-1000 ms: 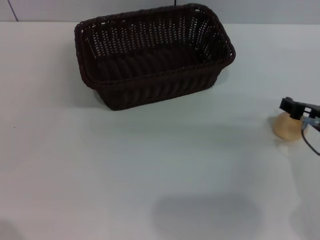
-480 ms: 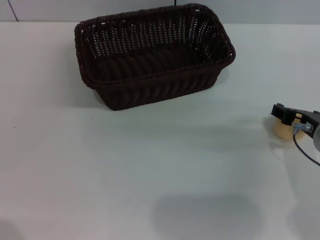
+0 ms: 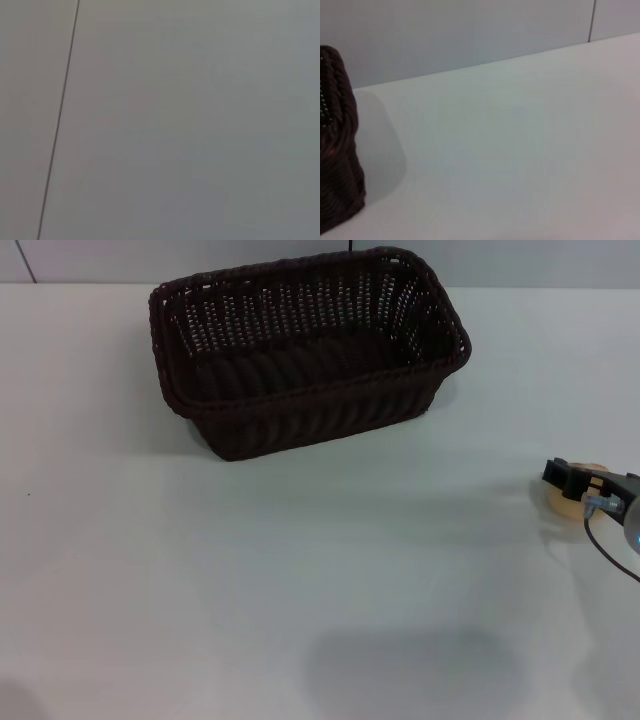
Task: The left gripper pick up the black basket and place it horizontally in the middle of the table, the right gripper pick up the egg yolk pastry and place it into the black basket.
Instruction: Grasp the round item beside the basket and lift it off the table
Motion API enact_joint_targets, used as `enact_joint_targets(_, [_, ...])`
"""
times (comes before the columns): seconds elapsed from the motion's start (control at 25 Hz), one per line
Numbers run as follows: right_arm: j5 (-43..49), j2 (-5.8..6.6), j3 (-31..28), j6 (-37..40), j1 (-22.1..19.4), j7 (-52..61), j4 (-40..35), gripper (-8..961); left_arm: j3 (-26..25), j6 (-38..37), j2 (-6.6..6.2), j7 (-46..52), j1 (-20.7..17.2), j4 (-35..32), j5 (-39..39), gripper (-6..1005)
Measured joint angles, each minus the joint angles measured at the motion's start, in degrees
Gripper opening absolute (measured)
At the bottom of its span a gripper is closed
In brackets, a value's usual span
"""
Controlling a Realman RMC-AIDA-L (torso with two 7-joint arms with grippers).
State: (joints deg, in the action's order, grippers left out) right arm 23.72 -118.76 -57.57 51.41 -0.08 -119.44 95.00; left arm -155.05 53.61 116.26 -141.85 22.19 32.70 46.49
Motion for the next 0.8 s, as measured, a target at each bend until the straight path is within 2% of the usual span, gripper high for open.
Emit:
enact_joint_targets(0.32, [0.0, -0.05, -0.4, 0.0, -0.1, 0.0, -0.8, 813, -0.1, 0.0, 0.02, 0.0, 0.1, 0.0, 0.0, 363])
enact_joint_targets(0.76, [0.0, -0.07, -1.3, -1.6, -0.5, 0.9, -0.8, 627, -0.3, 0.1, 0.03, 0.0, 0.3, 0.0, 0.0, 362])
enact_joint_targets(0.8, [0.0, -0.07, -1.3, -1.6, -0.5, 0.9, -0.8, 579, -0.3, 0.1, 0.03, 0.0, 0.3, 0.0, 0.0, 362])
